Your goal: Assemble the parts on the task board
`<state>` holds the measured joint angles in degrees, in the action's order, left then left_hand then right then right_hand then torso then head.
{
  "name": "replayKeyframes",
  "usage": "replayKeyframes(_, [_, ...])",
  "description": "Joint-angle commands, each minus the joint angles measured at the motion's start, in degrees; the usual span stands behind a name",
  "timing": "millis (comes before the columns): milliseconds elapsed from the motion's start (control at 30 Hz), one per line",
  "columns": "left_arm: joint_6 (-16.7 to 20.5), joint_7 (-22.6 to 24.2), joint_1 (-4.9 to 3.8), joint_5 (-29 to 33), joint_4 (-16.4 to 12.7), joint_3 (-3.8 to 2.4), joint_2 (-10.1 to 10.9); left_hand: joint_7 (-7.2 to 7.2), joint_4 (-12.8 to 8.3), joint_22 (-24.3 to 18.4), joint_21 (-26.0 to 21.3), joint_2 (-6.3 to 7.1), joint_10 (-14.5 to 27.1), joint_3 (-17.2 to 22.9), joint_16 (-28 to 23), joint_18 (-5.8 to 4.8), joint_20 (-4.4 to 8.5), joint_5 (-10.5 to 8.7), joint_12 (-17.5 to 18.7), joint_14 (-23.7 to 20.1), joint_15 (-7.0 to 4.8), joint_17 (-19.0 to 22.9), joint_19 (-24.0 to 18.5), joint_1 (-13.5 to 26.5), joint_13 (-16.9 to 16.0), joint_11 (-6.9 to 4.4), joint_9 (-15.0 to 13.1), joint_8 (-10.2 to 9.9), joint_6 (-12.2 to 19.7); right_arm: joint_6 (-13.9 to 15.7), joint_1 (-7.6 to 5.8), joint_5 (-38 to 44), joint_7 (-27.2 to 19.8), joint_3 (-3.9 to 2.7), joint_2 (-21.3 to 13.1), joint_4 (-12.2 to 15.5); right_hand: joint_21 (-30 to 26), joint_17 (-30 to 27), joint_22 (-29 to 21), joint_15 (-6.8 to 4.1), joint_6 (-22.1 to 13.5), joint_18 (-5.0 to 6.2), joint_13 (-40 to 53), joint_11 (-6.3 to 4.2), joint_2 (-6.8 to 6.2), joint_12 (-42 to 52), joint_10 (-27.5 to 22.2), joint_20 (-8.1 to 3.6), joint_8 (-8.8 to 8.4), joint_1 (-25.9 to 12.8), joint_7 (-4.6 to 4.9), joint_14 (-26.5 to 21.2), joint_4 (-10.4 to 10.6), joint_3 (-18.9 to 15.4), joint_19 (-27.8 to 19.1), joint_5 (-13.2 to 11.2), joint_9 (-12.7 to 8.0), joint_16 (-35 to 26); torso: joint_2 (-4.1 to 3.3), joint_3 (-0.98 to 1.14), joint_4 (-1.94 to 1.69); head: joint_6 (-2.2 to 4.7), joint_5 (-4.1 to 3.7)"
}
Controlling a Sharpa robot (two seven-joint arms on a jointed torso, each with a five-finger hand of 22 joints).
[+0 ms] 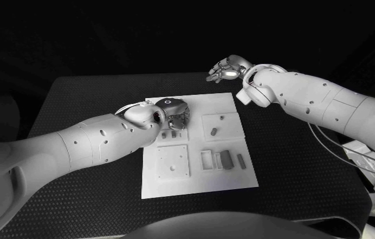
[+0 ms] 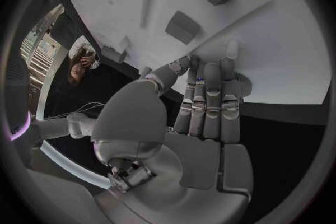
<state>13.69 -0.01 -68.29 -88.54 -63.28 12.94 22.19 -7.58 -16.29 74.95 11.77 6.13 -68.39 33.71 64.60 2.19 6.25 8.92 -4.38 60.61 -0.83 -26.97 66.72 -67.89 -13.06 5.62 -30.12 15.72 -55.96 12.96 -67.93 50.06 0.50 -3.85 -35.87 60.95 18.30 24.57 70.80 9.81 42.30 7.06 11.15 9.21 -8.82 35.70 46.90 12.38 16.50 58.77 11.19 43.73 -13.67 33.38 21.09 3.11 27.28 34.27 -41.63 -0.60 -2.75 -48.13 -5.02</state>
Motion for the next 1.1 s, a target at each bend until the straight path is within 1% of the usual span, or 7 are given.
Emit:
replayKeyframes(33, [-4.3, -1.1, 1.09, -1.6, 0.2, 0.71, 0.0, -0.07, -0.1, 1.2, 0.5, -0.07, -0.9, 0.5, 0.5, 1.30, 0.19, -0.41, -0.3, 0.6, -0.15, 0.0, 0.7, -0.8, -0.4, -0.28, 0.0, 0.3, -0.6, -0.5, 0.02, 0.1, -0.6, -0.02, 0.0, 0.0, -0.3, 0.0, 0.1, 0.08, -0.4, -1.00, -0.1, 0.15, 0.14, -0.3, 0.2, 0.04, 0.25, 0.3, 1.59, -0.3, 0.1, -0.3, -0.5, -0.3, -0.1, -0.3, 0.01, 0.00, -0.03, -0.05, -0.08])
replayKeyframes(133, [-4.4, -1.4, 1.09, -2.0, 0.4, 0.71, 0.1, -0.07, -0.1, 1.2, 0.5, -0.07, -0.9, 0.5, 0.5, 1.30, 0.20, -0.41, -0.3, 0.6, -0.16, 0.0, 0.7, -0.8, -0.4, -0.28, 0.0, 0.3, -0.6, -0.5, 0.02, 0.1, -0.6, -0.02, -0.1, 0.1, -0.3, 0.0, 0.1, 0.08, -0.4, -1.00, -0.1, 0.15, 0.14, -0.3, 0.2, 0.04, 0.25, 0.3, 1.59, -0.3, 0.1, -0.3, -0.5, -0.3, -0.1, -0.3, 0.02, 0.00, -0.04, -0.07, -0.09])
replayKeyframes(300, [-4.7, -1.7, 1.09, -3.3, 0.7, 0.71, 0.0, -0.09, -0.2, 1.3, 0.6, -0.15, -1.2, 1.5, 0.6, 1.21, 0.36, -0.37, -0.1, 0.7, -0.24, 0.1, 0.8, -2.4, -0.4, -0.36, 0.1, 0.3, -0.7, -0.5, 0.02, 0.1, -0.7, -0.02, -0.1, 0.1, -0.3, 0.0, 0.1, 0.08, -0.4, -1.00, -0.1, 0.15, 0.14, -0.3, 0.2, 0.04, 0.25, 0.3, 1.59, -0.3, 0.1, -0.3, -0.5, -0.3, -0.1, -0.3, 0.01, 0.00, -0.03, -0.01, -0.14])
replayKeyframes(500, [-4.3, -1.8, 1.09, -4.0, 1.1, 0.71, -0.1, 0.09, -0.3, 1.3, 0.9, -0.31, -2.2, 2.3, 1.0, 1.17, 0.66, -0.52, -0.2, 1.4, -0.57, 0.1, 1.5, -3.5, -0.6, -0.70, 0.2, 0.6, -1.4, -0.5, 0.02, 0.1, -0.7, -0.02, 0.0, 0.1, -0.3, 0.0, 0.1, 0.08, -0.4, -1.00, -0.1, 0.15, 0.14, -0.3, 0.2, 0.04, 0.25, 0.3, 1.59, -0.3, 0.1, -0.3, -0.5, -0.3, -0.1, -0.3, 0.01, 0.00, -0.01, 0.05, -0.14])
replayKeyframes(700, [-1.4, -1.7, 1.09, -4.2, 1.3, 0.70, 0.2, 0.29, -0.3, 1.3, 1.5, -0.55, -3.8, 3.4, 1.7, 1.19, 1.18, -0.53, -0.5, 2.8, -1.17, 0.1, 2.8, -4.6, -1.0, -1.29, 0.3, 0.9, -1.9, -0.4, 0.02, 0.1, -0.7, -0.02, -0.1, 0.1, -0.3, 0.0, 0.1, 0.08, -0.4, -1.00, -0.1, 0.15, 0.14, -0.3, 0.2, 0.04, 0.25, 0.3, 1.59, -0.3, 0.1, -0.3, -0.5, -0.3, -0.1, -0.3, 0.01, 0.03, -0.05, 0.18, -0.08])
replayKeyframes(933, [1.3, -0.9, 1.09, -3.9, 1.0, 0.69, 0.9, 0.36, -0.3, 1.3, 1.8, -0.05, -4.6, 4.4, 1.8, 1.16, 1.52, -0.69, -0.5, 3.7, -1.49, 0.2, 3.5, -5.3, -1.2, -1.61, 0.4, 0.9, -2.0, -0.4, 0.02, 0.1, -0.7, -0.02, -0.1, 0.2, -0.3, 0.1, 0.1, 0.08, -0.4, -1.00, -0.1, 0.15, 0.15, -0.3, 0.2, 0.04, 0.25, 0.3, 1.59, -0.3, 0.2, -0.3, -0.5, -0.3, -0.1, -0.3, 0.01, 0.02, -0.02, 0.27, -0.08])
replayKeyframes(1100, [2.4, -0.5, 1.08, -3.7, 0.6, 0.67, 1.5, 0.32, -0.3, 1.2, 1.8, 0.25, -4.9, 4.6, 1.8, 1.13, 1.62, -0.71, -0.5, 4.0, -1.59, 0.2, 3.7, -5.5, -1.3, -1.72, 0.5, 0.8, -2.0, -0.3, 0.02, 0.1, -0.7, -0.02, -0.1, 0.2, -0.3, 0.1, 0.1, 0.08, -0.4, -1.00, -0.1, 0.15, 0.16, -0.3, 0.2, 0.04, 0.26, 0.3, 1.59, -0.3, 0.2, -0.3, -0.5, -0.3, -0.1, -0.3, 0.01, 0.03, -0.03, 0.32, -0.11])
